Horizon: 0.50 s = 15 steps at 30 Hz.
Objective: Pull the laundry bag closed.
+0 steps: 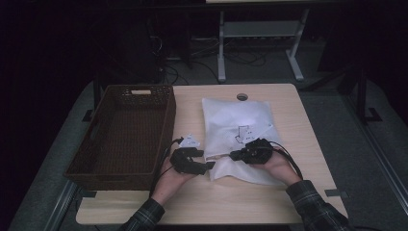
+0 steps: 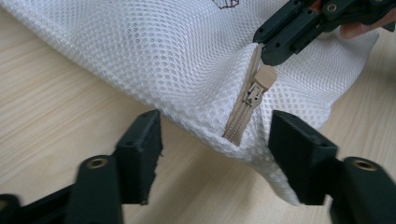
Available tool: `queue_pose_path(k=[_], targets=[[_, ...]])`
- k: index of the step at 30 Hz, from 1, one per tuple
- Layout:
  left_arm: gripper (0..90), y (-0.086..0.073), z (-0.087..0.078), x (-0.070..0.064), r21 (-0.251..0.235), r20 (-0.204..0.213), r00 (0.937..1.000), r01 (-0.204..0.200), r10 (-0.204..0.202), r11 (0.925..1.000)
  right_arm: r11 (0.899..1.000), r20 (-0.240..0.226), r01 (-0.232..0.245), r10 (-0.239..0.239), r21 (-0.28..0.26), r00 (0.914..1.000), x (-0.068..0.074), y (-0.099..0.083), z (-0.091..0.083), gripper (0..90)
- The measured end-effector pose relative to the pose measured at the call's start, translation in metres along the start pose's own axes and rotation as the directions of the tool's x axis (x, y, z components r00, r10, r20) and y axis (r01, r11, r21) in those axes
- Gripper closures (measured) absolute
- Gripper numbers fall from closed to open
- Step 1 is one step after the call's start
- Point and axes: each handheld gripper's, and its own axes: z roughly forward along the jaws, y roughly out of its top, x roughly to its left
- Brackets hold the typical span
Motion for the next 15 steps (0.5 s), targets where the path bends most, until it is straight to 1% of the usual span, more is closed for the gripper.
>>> queue_pose_path(k=[3, 5, 6, 8, 11, 13, 15], targets=[[46.3, -0.0004, 0.0001, 0.0007, 0.002, 0.008, 0.9999, -0.006, 0.006, 1.0000, 1.000, -0.002, -0.004, 0.004, -0.005, 1.0000, -0.0007, 0.0000, -0.0009, 84.8], [50.1, 0.0001, 0.0001, 0.0007, 0.006, 0.013, 0.9997, -0.020, 0.020, 0.9998, 1.000, -0.002, -0.003, 0.003, -0.006, 1.0000, -0.0010, -0.0001, -0.0009, 84.8], [52.7, 0.0003, -0.0001, 0.0009, 0.005, 0.022, 0.9994, -0.027, 0.027, 0.9996, 1.000, -0.002, -0.003, 0.003, -0.005, 1.0000, -0.0011, -0.0002, -0.0009, 84.8], [57.1, 0.0013, -0.0001, 0.0010, 0.007, 0.020, 0.9991, -0.038, 0.038, 0.9993, 1.000, -0.002, -0.003, 0.003, -0.005, 1.0000, -0.0014, -0.0003, -0.0012, 84.8], [62.9, 0.0018, 0.0004, 0.0013, 0.002, 0.023, 0.9988, -0.043, 0.043, 0.9991, 1.000, -0.001, -0.008, 0.008, -0.008, 1.0000, -0.0019, -0.0005, -0.0021, 84.8], [67.9, 0.0028, 0.0009, 0.0009, 0.012, 0.026, 0.9982, -0.055, 0.055, 0.9984, 1.000, -0.001, -0.011, 0.011, -0.008, 0.9999, -0.0021, -0.0007, -0.0025, 84.8], [72.5, 0.0043, 0.0012, 0.0000, 0.020, 0.018, 0.9974, -0.071, 0.070, 0.9973, 1.000, 0.000, -0.011, 0.011, -0.008, 0.9999, -0.0022, -0.0008, -0.0024, 84.8]])
